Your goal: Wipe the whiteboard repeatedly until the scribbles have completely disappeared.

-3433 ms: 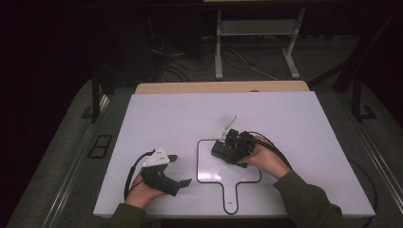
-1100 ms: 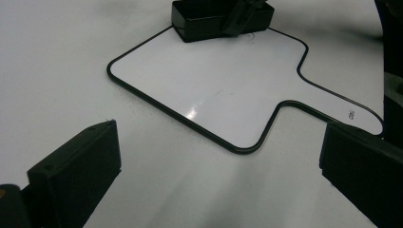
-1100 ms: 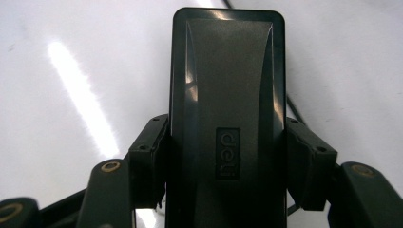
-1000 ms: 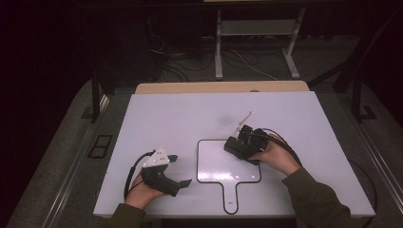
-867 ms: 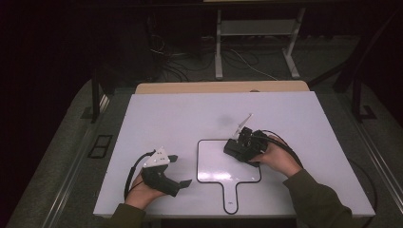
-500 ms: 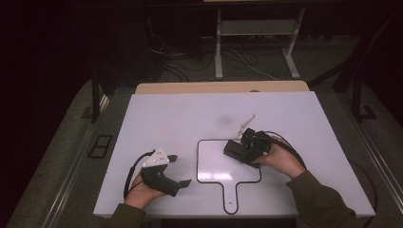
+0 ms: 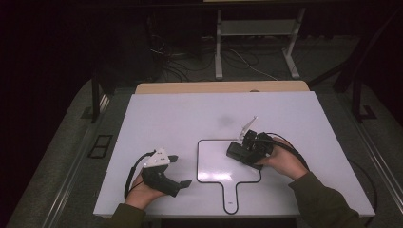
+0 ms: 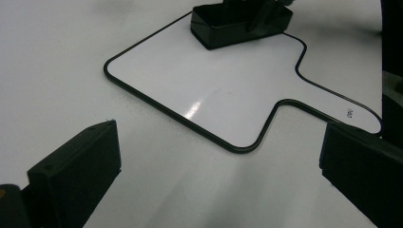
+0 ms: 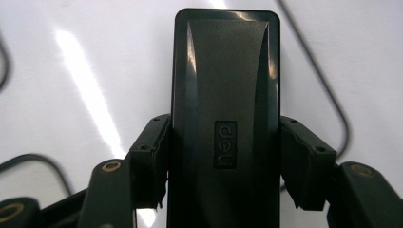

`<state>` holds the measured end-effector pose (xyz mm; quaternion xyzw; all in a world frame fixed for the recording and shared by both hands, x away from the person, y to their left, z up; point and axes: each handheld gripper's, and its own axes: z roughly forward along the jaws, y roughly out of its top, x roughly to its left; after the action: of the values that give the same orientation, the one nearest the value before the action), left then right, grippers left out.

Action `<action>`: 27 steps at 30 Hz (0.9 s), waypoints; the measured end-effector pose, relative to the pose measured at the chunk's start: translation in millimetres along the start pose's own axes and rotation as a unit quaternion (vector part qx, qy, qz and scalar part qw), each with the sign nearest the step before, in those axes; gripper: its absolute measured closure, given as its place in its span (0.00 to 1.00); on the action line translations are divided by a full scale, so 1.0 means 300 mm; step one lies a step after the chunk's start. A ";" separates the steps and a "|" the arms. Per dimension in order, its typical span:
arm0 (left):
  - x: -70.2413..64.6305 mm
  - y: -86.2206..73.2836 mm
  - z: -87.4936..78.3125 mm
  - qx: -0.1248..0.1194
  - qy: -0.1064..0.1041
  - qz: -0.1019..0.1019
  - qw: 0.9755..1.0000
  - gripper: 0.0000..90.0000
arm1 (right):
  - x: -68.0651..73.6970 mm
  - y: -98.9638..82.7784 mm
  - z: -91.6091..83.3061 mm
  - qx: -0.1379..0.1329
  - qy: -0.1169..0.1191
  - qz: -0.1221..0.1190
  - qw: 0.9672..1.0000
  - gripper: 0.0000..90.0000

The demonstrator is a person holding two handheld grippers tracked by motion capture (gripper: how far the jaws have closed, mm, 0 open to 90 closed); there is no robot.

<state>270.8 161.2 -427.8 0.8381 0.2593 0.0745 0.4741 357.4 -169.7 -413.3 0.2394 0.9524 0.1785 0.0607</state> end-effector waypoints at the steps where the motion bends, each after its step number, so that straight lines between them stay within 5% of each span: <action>1: 0.000 0.000 0.000 0.000 0.000 0.000 1.000 0.00 | 0.013 0.000 -0.001 -0.001 0.005 -0.004 1.000 0.44; 5: -0.001 0.000 0.000 0.001 0.000 0.002 1.000 0.00 | 0.025 -0.002 -0.003 -0.001 -0.001 -0.008 1.000 0.44; 18: -0.001 0.000 0.002 0.003 0.000 0.003 1.000 0.00 | -0.090 -0.015 0.000 0.004 -0.063 0.038 0.997 0.44; 22: -0.003 0.000 0.006 0.003 -0.001 0.001 1.000 0.00 | -0.097 -0.014 0.001 0.005 -0.061 0.044 0.997 0.44; 27: -0.003 0.000 0.007 0.004 -0.002 0.002 1.000 0.00 | -0.051 -0.017 -0.004 0.009 -0.032 0.028 0.999 0.43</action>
<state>270.9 159.3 -428.7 0.8409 0.2569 0.0730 0.4707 368.3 -181.6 -413.5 0.2725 0.9444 0.1636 0.0843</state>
